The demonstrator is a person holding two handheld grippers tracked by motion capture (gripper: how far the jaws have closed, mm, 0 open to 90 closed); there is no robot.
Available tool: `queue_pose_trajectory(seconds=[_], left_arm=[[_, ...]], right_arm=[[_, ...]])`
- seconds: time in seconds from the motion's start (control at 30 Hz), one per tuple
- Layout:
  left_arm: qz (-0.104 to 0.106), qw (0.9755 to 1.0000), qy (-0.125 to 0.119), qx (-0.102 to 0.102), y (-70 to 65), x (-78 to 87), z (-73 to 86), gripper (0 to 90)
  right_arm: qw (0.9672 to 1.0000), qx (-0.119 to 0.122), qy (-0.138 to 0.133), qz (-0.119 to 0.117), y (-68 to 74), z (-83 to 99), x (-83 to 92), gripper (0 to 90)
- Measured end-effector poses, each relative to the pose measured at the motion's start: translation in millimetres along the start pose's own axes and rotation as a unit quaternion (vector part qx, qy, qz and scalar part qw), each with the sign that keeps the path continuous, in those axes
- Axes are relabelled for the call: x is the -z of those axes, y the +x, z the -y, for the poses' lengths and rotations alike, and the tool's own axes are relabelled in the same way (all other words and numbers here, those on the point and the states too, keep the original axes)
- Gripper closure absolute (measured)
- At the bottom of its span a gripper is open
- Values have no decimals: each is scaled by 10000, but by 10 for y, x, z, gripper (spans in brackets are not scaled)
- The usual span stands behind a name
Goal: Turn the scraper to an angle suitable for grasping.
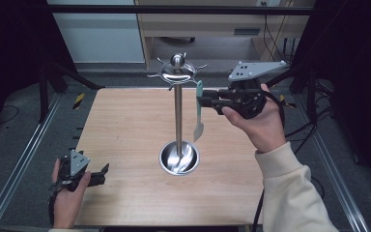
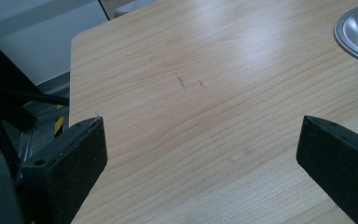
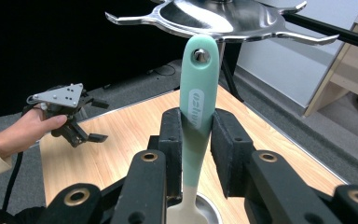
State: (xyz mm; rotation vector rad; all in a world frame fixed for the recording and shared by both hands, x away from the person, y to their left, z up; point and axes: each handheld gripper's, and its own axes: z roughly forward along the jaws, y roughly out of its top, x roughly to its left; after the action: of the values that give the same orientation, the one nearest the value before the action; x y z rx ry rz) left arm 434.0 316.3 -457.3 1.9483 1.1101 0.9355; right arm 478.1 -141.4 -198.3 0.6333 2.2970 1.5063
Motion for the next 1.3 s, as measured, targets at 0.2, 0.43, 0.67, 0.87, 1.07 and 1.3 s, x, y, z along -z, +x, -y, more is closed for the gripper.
queue_pose_trajectory(seconds=[0.2, 0.43, 0.67, 0.87, 1.07, 1.3], left_arm=[[-3, 10000, -2, 1, 5, 3, -3, 15], [-4, 10000, -2, -14, 4, 3, -6, 15], [10, 10000, 11, -30, 3, 1, -7, 15], [3, 10000, 12, -36, 3, 5, -8, 15], [8, 10000, 25, -43, 0, 0, -7, 15], [20, 10000, 29, -38, -9, -4, -4, 15]], right_arm=[[10000, -16, 13, 4, -3, -7, -28, 746], [10000, -62, 57, 6, -15, -4, -96, 746], [10000, -74, 3, 37, -4, 8, -110, 743], [10000, -19, -4, 85, 17, 34, -76, 688], [9994, -42, -77, 326, 20, 134, 4, 474], [9938, -250, 45, 1080, -52, 299, 71, 252]])
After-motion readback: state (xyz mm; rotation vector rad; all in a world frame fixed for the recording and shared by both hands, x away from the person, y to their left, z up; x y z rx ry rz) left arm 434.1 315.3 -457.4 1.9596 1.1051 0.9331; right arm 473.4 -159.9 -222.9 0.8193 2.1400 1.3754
